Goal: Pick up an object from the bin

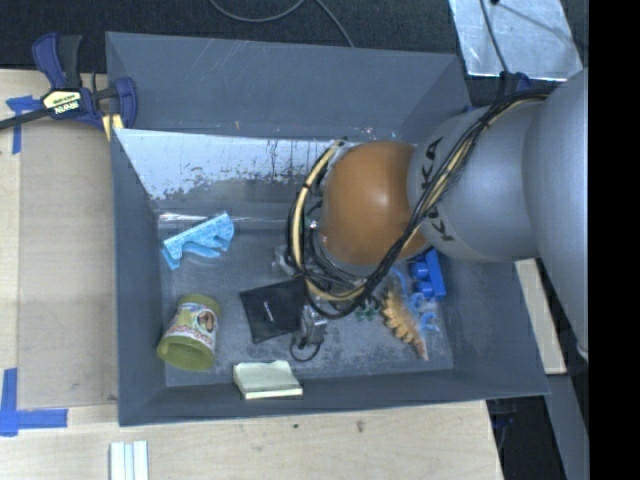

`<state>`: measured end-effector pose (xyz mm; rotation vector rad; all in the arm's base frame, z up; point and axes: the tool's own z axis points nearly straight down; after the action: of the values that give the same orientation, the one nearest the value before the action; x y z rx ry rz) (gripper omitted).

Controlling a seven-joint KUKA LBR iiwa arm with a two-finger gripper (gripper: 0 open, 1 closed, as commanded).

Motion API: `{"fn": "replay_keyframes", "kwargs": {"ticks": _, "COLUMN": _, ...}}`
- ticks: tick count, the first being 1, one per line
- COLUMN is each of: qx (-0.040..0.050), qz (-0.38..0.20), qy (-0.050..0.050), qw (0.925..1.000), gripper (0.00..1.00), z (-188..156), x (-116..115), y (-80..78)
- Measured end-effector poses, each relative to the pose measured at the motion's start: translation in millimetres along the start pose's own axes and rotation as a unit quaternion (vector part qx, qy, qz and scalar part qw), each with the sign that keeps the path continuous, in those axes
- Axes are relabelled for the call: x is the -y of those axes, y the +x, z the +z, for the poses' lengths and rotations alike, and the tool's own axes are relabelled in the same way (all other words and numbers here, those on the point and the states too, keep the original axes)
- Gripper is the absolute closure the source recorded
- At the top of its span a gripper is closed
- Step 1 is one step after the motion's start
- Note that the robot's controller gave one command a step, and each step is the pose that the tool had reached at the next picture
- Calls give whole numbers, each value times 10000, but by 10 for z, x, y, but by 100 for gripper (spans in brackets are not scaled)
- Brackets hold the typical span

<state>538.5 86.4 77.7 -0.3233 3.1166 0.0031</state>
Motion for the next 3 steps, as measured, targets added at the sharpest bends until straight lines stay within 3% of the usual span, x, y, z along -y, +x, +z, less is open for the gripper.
{"fn": "replay_keyframes", "kwargs": {"ticks": 1, "qx": -7, "qz": 26, "qy": 10, "qw": 10000, "gripper": 0, "z": -26, "x": 177, "y": -11}}
{"fn": "replay_keyframes", "kwargs": {"ticks": 2, "qx": 16, "qz": 247, "qy": -3, "qw": 9997, "gripper": 100, "z": 68, "x": 40, "y": 15}}
{"fn": "replay_keyframes", "kwargs": {"ticks": 3, "qx": 16, "qz": 246, "qy": -3, "qw": 9997, "gripper": 100, "z": 68, "x": 40, "y": 15}}
